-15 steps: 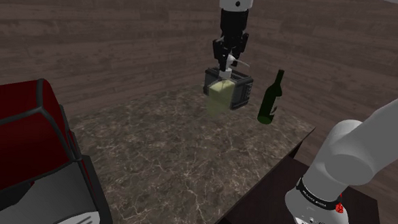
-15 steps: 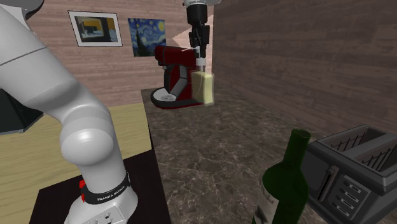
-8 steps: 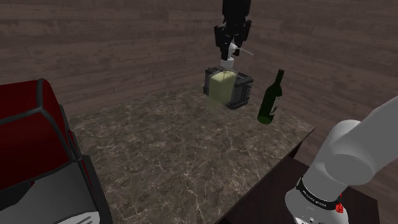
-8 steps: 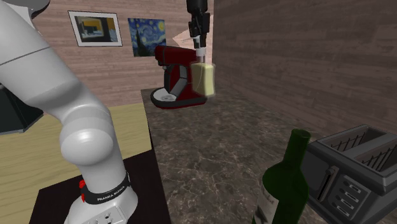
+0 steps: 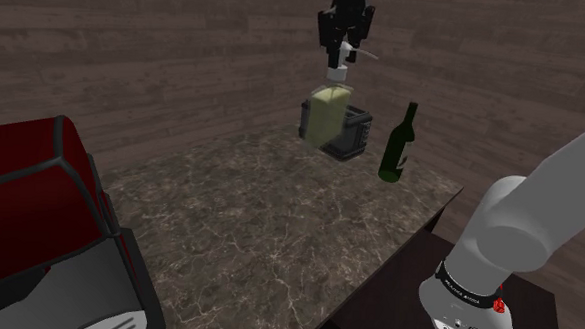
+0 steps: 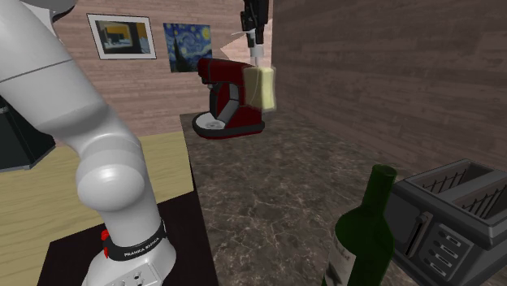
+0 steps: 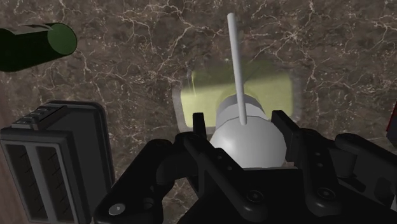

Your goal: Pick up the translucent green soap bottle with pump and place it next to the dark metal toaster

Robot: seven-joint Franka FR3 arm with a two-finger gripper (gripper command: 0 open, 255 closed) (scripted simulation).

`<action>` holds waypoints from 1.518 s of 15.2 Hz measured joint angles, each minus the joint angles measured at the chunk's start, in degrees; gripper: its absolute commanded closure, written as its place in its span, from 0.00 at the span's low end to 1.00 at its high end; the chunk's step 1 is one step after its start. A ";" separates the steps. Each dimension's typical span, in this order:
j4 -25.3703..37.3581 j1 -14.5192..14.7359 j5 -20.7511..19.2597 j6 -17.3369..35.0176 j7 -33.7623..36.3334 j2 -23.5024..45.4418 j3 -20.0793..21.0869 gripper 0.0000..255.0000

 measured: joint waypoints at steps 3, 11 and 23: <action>2.21 -0.65 -0.67 -0.56 -1.73 1.53 -1.05 1.00; 6.80 -4.12 -2.97 2.25 -10.81 8.12 -6.68 1.00; 25.84 -10.36 -3.70 2.94 -23.94 26.28 -13.47 1.00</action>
